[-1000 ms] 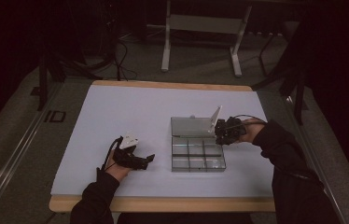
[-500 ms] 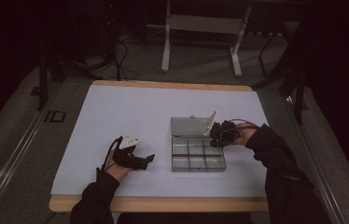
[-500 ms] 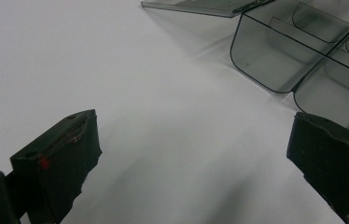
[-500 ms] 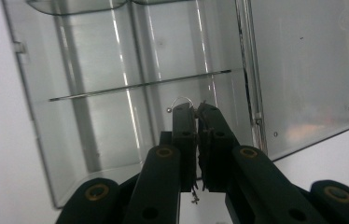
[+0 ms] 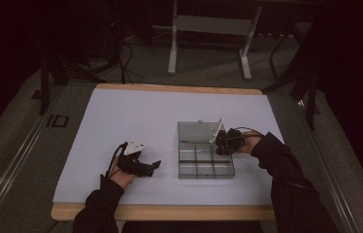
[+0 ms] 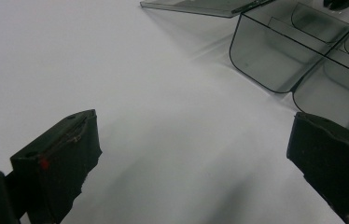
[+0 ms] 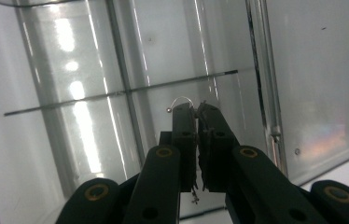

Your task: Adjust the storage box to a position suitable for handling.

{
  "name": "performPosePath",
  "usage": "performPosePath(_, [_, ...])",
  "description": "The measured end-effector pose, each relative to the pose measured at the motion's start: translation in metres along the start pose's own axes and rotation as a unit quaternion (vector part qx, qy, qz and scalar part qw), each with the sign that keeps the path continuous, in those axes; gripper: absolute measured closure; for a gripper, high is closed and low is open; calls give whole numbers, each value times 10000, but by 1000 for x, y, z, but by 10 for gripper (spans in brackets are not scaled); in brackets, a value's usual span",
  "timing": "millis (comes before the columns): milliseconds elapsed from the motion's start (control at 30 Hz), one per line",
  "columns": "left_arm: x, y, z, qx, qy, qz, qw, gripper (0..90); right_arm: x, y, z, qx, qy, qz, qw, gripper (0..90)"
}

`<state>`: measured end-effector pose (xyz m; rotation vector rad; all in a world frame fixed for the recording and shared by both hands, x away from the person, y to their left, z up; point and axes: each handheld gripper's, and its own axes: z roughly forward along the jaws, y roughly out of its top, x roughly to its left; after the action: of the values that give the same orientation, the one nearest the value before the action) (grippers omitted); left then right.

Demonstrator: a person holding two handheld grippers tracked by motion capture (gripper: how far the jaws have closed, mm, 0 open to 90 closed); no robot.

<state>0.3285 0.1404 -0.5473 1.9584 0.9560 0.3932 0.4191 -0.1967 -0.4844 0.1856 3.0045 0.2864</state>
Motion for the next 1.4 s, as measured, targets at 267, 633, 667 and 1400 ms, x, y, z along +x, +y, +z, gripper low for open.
performPosePath(267, [0, 0, 0, -1, -9, -11, 10000, 32, 0, 3, 13, 181, 46, 18, 9998, 854])
performPosePath(633, [0, 0, 0, 0, -12, -22, 10000, 32, 2, 5, 11, 299, 117, -81, 9995, 831])
performPosePath(667, [0, 0, 0, 3, -12, -15, 10000, 32, 2, 5, 10, 283, 124, -95, 9995, 831])
performPosePath(1400, [0, 0, 0, 8, 9, 3, 10000, 32, 6, -3, -35, 12, 99, -181, 9998, 827])
